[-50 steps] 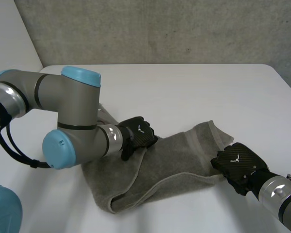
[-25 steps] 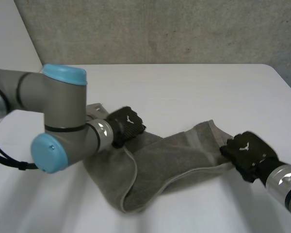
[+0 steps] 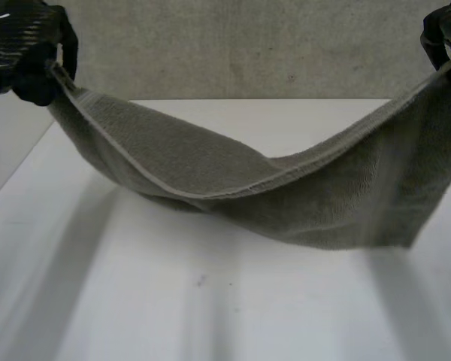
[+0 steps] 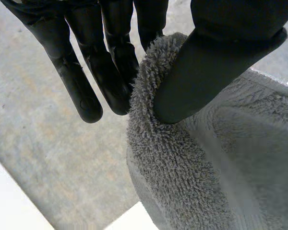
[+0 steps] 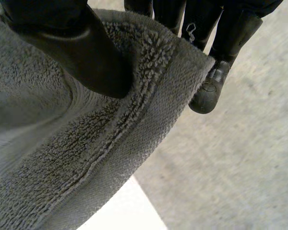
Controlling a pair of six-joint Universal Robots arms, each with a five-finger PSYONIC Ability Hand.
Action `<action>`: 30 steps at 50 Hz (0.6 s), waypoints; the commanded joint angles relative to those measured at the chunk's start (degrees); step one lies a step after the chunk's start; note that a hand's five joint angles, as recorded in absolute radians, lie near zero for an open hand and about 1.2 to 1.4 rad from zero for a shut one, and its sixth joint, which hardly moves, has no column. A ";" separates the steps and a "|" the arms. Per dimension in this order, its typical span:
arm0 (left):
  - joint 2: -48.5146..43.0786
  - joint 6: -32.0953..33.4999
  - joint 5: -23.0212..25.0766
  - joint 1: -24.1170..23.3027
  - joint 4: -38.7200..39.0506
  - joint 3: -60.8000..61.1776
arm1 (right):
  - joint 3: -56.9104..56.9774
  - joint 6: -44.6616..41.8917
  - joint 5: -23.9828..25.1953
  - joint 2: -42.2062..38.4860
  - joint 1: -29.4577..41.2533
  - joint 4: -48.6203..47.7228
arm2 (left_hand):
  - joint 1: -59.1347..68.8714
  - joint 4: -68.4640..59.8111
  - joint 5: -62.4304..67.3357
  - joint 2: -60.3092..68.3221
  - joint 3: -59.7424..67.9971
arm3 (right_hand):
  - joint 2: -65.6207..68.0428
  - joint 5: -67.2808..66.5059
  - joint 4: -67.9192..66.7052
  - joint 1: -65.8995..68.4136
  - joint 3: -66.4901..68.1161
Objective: Fold the towel.
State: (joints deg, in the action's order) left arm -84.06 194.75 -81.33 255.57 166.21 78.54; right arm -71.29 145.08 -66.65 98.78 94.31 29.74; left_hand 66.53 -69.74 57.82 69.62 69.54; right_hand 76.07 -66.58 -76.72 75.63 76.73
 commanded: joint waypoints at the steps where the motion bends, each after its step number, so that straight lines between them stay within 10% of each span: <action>1: -1.70 -2.09 0.55 4.75 -0.01 7.14 | 7.04 -6.10 0.12 -14.46 -1.32 14.18 | 13.47 -10.26 12.18 10.38 10.46 | 3.93 -3.42 -3.28 4.37 3.27; 17: -32.57 -3.32 0.55 7.14 1.93 -4.62 | 19.52 -12.45 -3.57 -43.23 3.25 13.94 | 13.47 -10.26 12.18 10.38 10.46 | 3.93 -3.42 -3.28 4.37 3.27; 30: -39.69 -20.70 -0.15 2.39 21.23 -53.38 | 69.69 5.97 -11.66 -50.72 10.72 -20.74 | 13.47 -10.26 12.18 10.38 10.46 | 3.93 -3.42 -3.28 4.37 3.27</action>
State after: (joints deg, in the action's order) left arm -124.30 183.23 -80.89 259.22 174.59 43.80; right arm -21.08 138.05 -78.00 44.54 103.61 30.55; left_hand 66.81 -69.77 57.82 69.66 69.57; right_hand 76.07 -66.58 -76.72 75.63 76.73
